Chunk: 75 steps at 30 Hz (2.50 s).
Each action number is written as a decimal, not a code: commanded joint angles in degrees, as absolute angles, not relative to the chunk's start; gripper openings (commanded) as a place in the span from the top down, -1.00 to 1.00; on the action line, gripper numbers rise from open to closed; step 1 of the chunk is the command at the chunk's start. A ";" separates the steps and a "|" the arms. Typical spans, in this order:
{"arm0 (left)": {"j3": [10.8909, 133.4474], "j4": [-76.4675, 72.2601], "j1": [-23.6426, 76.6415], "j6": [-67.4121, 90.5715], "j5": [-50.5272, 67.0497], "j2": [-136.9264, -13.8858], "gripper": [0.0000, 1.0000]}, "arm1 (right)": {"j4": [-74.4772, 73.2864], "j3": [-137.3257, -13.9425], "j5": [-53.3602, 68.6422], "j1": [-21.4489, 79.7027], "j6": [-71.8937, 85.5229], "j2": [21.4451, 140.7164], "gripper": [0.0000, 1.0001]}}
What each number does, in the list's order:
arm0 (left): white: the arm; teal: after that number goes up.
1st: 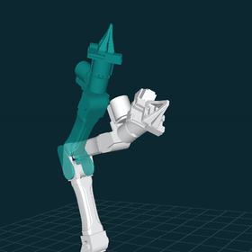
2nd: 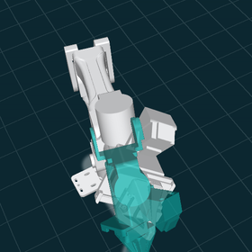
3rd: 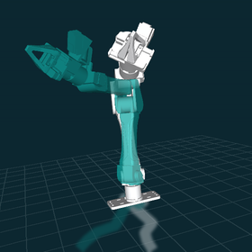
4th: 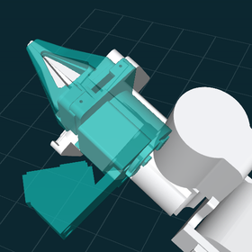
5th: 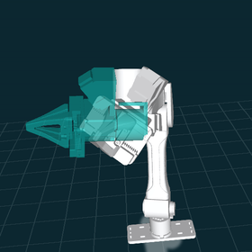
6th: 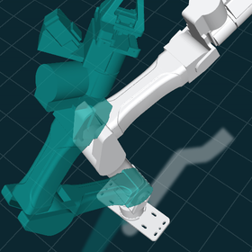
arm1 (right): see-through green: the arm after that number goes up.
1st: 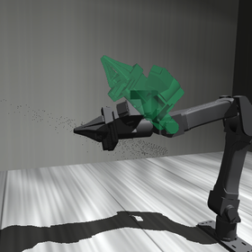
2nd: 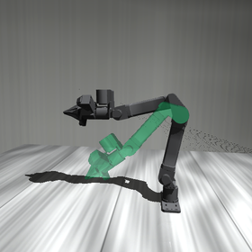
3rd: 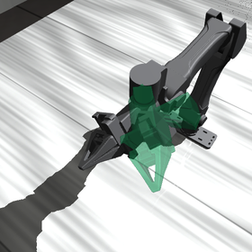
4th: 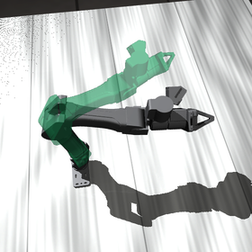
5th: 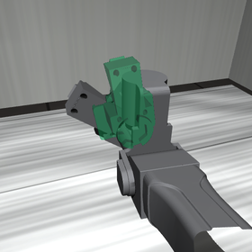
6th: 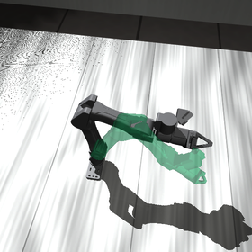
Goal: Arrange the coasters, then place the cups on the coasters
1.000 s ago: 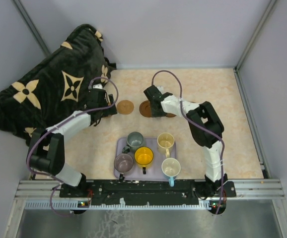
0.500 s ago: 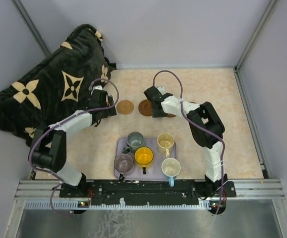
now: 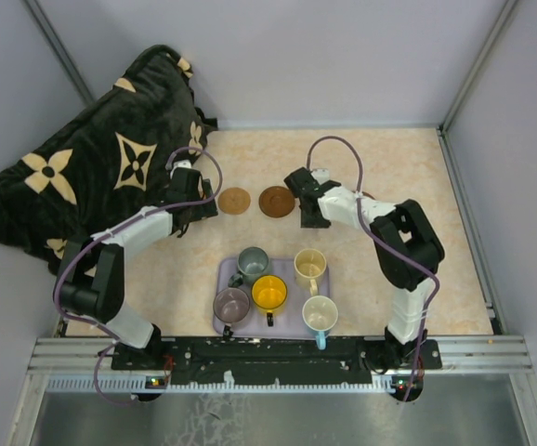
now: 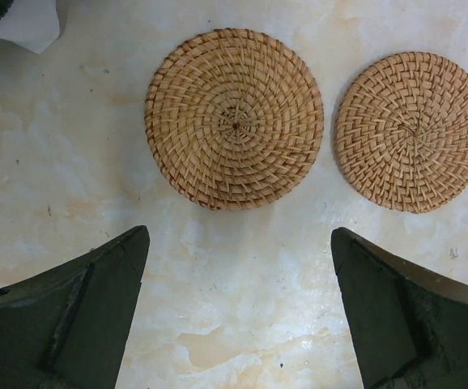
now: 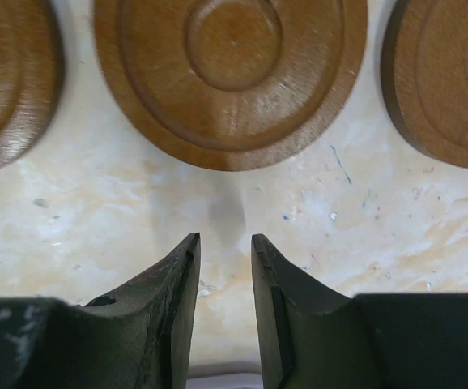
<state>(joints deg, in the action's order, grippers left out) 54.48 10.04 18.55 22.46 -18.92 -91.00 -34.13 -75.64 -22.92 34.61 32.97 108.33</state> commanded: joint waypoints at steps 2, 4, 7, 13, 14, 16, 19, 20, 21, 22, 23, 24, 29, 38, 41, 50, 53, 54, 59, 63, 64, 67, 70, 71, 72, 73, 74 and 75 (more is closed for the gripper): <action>55.13 10.06 18.54 22.68 -19.40 -90.60 -0.99 | -32.63 -73.37 -23.26 32.62 35.07 105.33 0.34; 55.11 10.07 18.54 22.72 -19.45 -90.56 -0.99 | -32.40 -73.10 -23.20 32.17 35.18 105.63 0.33; 55.11 10.23 18.54 22.64 -19.66 -90.45 -0.99 | -31.80 -72.93 -22.93 31.42 35.22 106.14 0.33; 55.04 10.32 18.54 22.50 -20.04 -90.48 -0.99 | -30.65 -73.21 -21.77 29.46 35.01 108.01 0.34; 55.01 10.29 18.54 22.47 -20.12 -90.44 -0.99 | -30.47 -73.38 -21.52 29.18 34.91 108.34 0.33; 55.06 10.29 18.54 22.43 -20.08 -90.60 -0.99 | -30.20 -73.83 -21.23 28.79 34.79 109.01 0.33; 55.15 10.37 18.54 22.44 -20.21 -90.78 -0.99 | -30.23 -74.90 -21.28 28.37 34.49 110.22 0.34; 55.19 10.41 18.54 22.39 -20.26 -90.83 -0.99 | -30.22 -75.22 -21.34 28.18 34.47 110.62 0.33; 55.19 10.45 18.54 22.35 -20.30 -90.87 -0.99 | -30.23 -75.56 -21.43 28.07 34.39 110.98 0.33; 55.21 10.46 18.53 22.35 -20.37 -90.88 -0.99 | -30.23 -75.92 -21.40 27.92 34.37 111.39 0.34; 55.20 10.47 18.54 22.33 -20.37 -90.88 -0.99 | -30.17 -76.10 -21.40 27.82 34.34 111.68 0.34; 55.24 10.46 18.54 22.29 -20.39 -90.97 -0.99 | -30.07 -76.33 -21.35 27.66 34.35 112.02 0.34; 55.39 10.56 18.54 22.21 -20.53 -91.25 -0.99 | -29.71 -77.27 -21.26 27.23 34.35 113.41 0.34; 55.35 10.64 18.54 22.23 -20.54 -91.68 -0.99 | -30.06 -78.15 -21.52 26.46 34.71 114.32 0.34; 55.33 10.63 18.54 22.20 -20.72 -91.59 -0.99 | -30.44 -77.00 -21.53 26.46 34.88 112.88 0.34; 56.64 11.25 18.54 22.17 -20.07 -91.11 -0.99 | -31.96 -68.92 -24.74 26.46 35.72 100.95 0.34; 57.36 11.36 18.54 22.27 -19.51 -90.65 -0.99 | -33.24 -67.30 -27.05 26.23 35.50 98.43 0.32; 57.53 11.34 18.54 22.35 -19.26 -90.50 -0.99 | -33.39 -66.67 -27.57 26.01 35.46 97.74 0.32; 58.07 11.91 18.82 23.24 -17.21 -90.03 -0.99 | -32.03 -62.39 -26.69 22.86 36.20 94.31 0.32; 58.21 12.79 19.24 22.19 -18.80 -89.12 -0.99 | -30.68 -58.16 -25.01 21.11 34.21 89.37 0.32; 58.31 13.17 19.25 22.12 -19.36 -88.97 -0.99 | -30.86 -57.25 -25.14 21.10 33.60 88.39 0.31; 58.10 13.70 19.24 22.11 -20.50 -88.08 -0.99 | -31.79 -54.93 -25.90 21.05 32.16 85.31 0.30; 56.58 13.08 19.25 22.85 -21.23 -86.68 -0.99 | -32.21 -52.90 -26.73 20.86 31.25 82.13 0.28; 55.81 12.49 19.23 22.97 -21.42 -86.09 -0.99 | -32.10 -52.39 -26.63 20.72 30.96 81.37 0.28; 55.02 11.77 19.25 23.09 -21.47 -85.38 -0.99 | -32.07 -52.16 -26.63 20.48 30.69 80.75 0.27; 54.35 11.11 19.25 23.23 -21.60 -84.61 -0.99 | -32.14 -52.20 -26.77 20.07 30.54 80.29 0.28; 53.58 10.58 19.20 23.35 -21.53 -83.99 -0.99 | -32.20 -52.32 -27.07 19.74 30.44 80.05 0.27; 53.02 10.04 19.24 23.50 -21.23 -83.30 -0.99 | -32.25 -52.44 -27.14 19.31 30.34 79.85 0.27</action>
<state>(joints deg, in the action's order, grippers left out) 55.35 12.40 19.00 22.68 -20.34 -86.87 -32.86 -52.07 -25.04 20.43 31.94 82.81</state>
